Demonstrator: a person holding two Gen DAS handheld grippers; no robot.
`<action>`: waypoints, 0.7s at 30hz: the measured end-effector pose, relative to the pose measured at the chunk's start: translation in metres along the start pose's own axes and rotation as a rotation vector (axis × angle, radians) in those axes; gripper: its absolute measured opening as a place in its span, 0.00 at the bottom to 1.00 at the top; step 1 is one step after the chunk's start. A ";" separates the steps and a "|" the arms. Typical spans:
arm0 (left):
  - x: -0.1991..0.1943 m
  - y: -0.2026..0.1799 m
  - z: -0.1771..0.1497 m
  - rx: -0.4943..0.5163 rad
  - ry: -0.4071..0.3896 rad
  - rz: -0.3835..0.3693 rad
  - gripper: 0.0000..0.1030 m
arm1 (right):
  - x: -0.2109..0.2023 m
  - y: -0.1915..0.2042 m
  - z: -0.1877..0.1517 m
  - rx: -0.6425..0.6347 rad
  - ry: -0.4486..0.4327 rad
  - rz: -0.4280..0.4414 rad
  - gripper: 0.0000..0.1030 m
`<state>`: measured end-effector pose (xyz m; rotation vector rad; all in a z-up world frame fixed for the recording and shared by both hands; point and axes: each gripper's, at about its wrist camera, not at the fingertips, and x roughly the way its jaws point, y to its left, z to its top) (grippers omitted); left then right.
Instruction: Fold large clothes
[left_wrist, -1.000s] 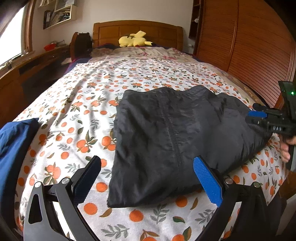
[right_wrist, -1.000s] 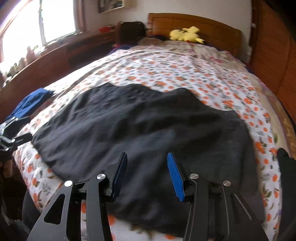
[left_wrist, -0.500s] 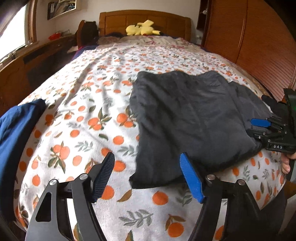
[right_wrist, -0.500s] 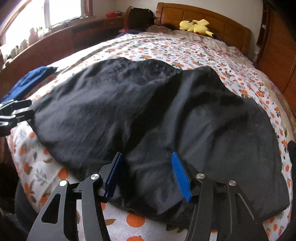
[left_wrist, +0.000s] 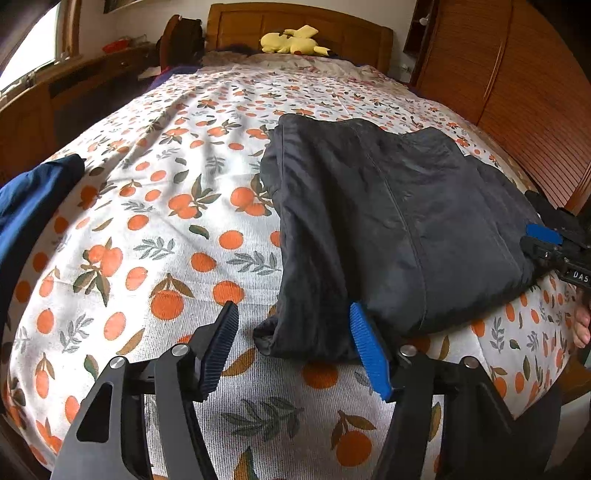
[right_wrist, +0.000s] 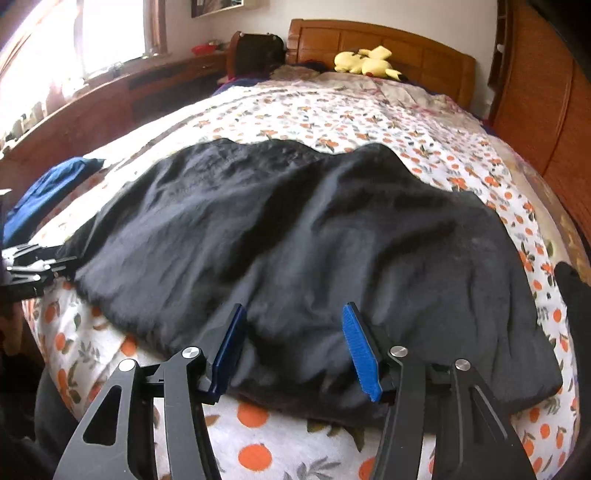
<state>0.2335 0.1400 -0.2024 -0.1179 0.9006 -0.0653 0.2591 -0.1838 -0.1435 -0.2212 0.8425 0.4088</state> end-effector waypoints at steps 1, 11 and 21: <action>0.000 0.000 0.000 0.002 0.000 0.000 0.63 | 0.004 0.001 -0.003 -0.010 0.014 -0.010 0.49; 0.002 -0.005 -0.005 -0.006 0.025 -0.048 0.44 | 0.018 0.002 -0.016 -0.006 0.011 -0.012 0.50; -0.038 -0.029 0.025 0.041 -0.065 -0.049 0.11 | -0.001 -0.008 -0.019 0.030 -0.032 0.034 0.50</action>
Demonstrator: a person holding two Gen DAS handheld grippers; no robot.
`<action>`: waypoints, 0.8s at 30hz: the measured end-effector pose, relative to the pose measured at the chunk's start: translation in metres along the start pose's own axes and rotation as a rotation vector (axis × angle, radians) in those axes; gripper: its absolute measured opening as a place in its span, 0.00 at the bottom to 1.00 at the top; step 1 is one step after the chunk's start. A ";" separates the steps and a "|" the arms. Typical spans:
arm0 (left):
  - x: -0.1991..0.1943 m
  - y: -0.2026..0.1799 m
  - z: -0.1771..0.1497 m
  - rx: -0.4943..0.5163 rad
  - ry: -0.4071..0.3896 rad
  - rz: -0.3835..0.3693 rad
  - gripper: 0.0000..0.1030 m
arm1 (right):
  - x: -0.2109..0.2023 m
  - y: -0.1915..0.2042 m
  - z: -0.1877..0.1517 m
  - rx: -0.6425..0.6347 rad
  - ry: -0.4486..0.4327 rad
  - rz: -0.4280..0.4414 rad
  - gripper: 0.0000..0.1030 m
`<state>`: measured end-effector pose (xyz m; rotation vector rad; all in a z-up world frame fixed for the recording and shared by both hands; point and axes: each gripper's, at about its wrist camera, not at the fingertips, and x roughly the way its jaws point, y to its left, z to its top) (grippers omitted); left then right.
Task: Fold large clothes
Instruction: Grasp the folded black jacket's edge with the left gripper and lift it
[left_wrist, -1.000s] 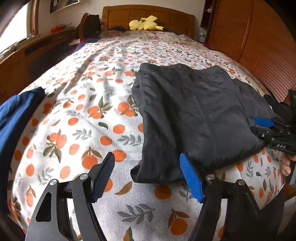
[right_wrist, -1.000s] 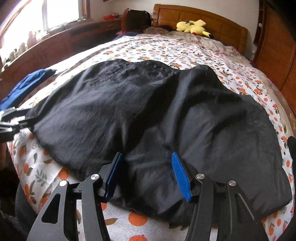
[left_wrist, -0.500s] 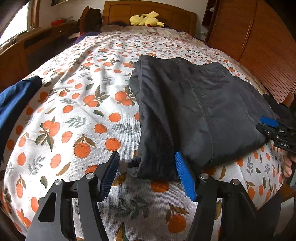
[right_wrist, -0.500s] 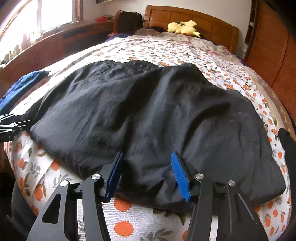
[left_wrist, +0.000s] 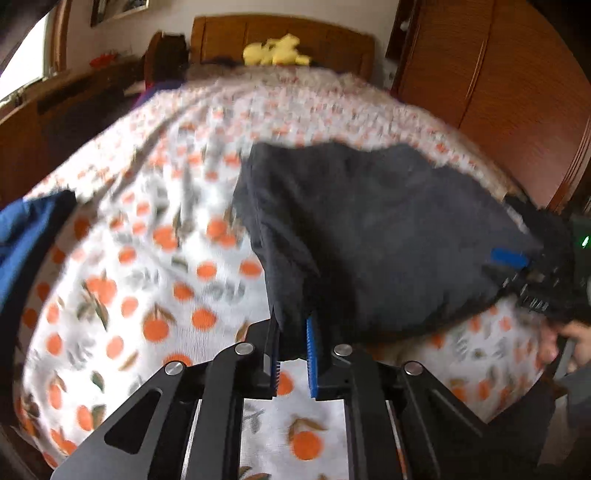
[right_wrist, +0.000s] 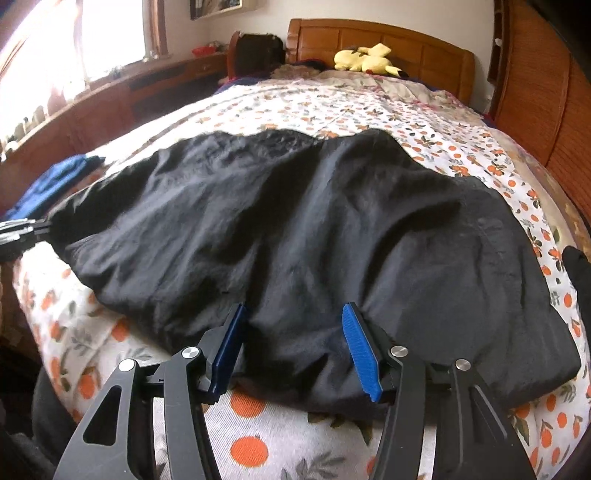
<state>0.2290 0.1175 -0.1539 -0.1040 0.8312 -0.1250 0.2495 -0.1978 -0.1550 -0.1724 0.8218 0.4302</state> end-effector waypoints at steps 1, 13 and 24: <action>-0.007 -0.004 0.006 0.004 -0.019 -0.002 0.10 | -0.004 -0.003 0.000 0.004 -0.010 -0.003 0.51; -0.047 -0.128 0.090 0.146 -0.206 -0.110 0.08 | -0.054 -0.078 -0.020 0.074 -0.090 -0.062 0.51; -0.007 -0.282 0.144 0.297 -0.210 -0.324 0.07 | -0.097 -0.153 -0.056 0.183 -0.104 -0.151 0.51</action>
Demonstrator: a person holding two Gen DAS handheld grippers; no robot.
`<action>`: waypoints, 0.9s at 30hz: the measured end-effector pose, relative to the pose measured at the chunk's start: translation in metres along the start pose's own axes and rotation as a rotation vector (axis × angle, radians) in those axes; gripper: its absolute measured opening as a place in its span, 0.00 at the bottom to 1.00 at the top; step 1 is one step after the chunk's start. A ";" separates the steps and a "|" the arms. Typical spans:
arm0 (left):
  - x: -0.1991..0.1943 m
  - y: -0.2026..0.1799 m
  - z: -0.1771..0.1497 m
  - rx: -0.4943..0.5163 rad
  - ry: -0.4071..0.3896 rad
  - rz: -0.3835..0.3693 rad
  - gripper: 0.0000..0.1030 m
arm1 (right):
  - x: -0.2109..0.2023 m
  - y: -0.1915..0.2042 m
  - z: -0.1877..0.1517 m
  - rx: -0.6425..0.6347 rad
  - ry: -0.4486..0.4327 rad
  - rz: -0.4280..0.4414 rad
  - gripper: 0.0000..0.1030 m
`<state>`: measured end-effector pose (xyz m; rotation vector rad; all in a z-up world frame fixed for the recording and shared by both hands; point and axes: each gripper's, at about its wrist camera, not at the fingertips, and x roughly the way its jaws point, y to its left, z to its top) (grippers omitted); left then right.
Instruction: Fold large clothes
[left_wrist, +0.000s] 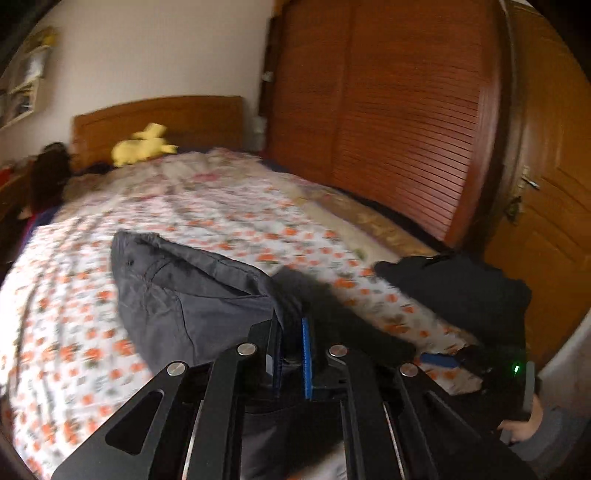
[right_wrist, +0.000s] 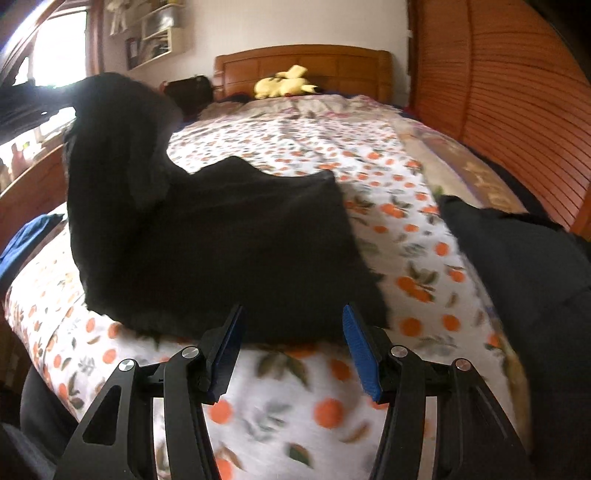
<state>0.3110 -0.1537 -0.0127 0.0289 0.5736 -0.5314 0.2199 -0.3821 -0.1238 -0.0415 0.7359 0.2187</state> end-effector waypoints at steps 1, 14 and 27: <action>0.011 -0.009 0.002 0.006 0.007 -0.017 0.07 | -0.002 -0.004 -0.001 0.005 0.002 -0.006 0.51; 0.078 -0.039 -0.012 0.026 0.090 0.007 0.38 | -0.019 -0.021 -0.006 -0.003 0.021 -0.047 0.51; -0.011 0.016 -0.022 0.021 0.001 0.089 0.88 | -0.014 0.020 0.029 -0.023 -0.038 -0.015 0.51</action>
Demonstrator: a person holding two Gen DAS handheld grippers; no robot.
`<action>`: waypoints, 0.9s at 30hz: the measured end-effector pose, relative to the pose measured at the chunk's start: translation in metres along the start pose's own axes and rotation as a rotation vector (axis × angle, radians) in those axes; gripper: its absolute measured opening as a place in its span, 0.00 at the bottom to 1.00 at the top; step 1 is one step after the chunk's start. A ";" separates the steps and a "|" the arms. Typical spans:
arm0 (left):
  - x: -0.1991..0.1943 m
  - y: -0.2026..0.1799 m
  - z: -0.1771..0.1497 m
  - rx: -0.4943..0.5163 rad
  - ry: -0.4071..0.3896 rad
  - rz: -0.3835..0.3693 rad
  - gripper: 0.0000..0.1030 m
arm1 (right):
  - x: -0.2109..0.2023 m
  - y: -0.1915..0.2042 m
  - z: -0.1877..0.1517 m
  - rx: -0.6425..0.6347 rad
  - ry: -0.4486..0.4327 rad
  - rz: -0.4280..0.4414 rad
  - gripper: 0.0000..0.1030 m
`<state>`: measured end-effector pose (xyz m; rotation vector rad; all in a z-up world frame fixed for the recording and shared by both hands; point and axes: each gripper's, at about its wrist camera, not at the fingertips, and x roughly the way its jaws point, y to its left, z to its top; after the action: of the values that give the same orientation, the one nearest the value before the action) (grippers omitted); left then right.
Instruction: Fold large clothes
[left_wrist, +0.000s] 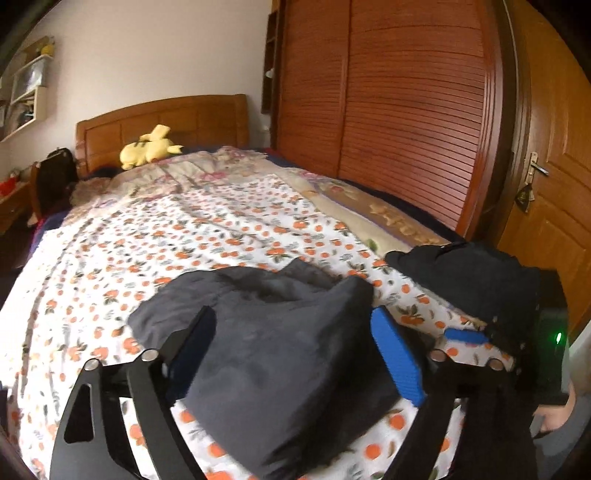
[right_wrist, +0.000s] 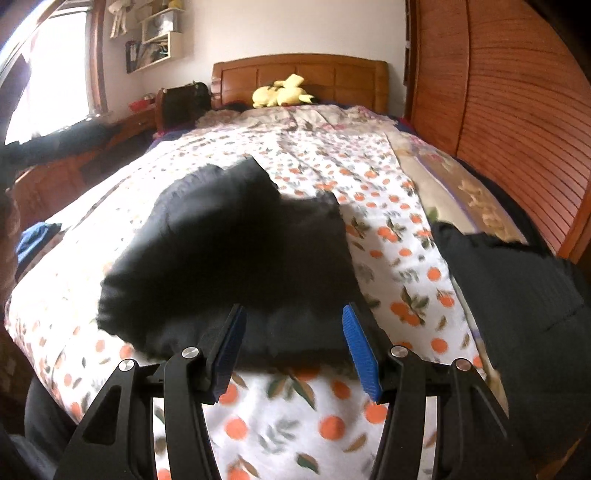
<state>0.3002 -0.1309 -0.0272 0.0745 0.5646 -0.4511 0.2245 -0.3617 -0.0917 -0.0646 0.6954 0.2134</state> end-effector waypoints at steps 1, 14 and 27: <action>-0.003 0.005 -0.002 -0.002 0.000 0.008 0.92 | 0.000 0.005 0.006 -0.003 -0.009 0.004 0.51; -0.049 0.086 -0.046 -0.076 0.008 0.087 0.97 | 0.024 0.040 0.086 -0.004 -0.059 0.016 0.63; -0.069 0.118 -0.083 -0.119 0.025 0.122 0.97 | 0.080 0.036 0.084 0.093 0.086 0.018 0.64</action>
<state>0.2581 0.0181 -0.0673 0.0002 0.6065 -0.2972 0.3290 -0.3017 -0.0778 0.0211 0.7906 0.1958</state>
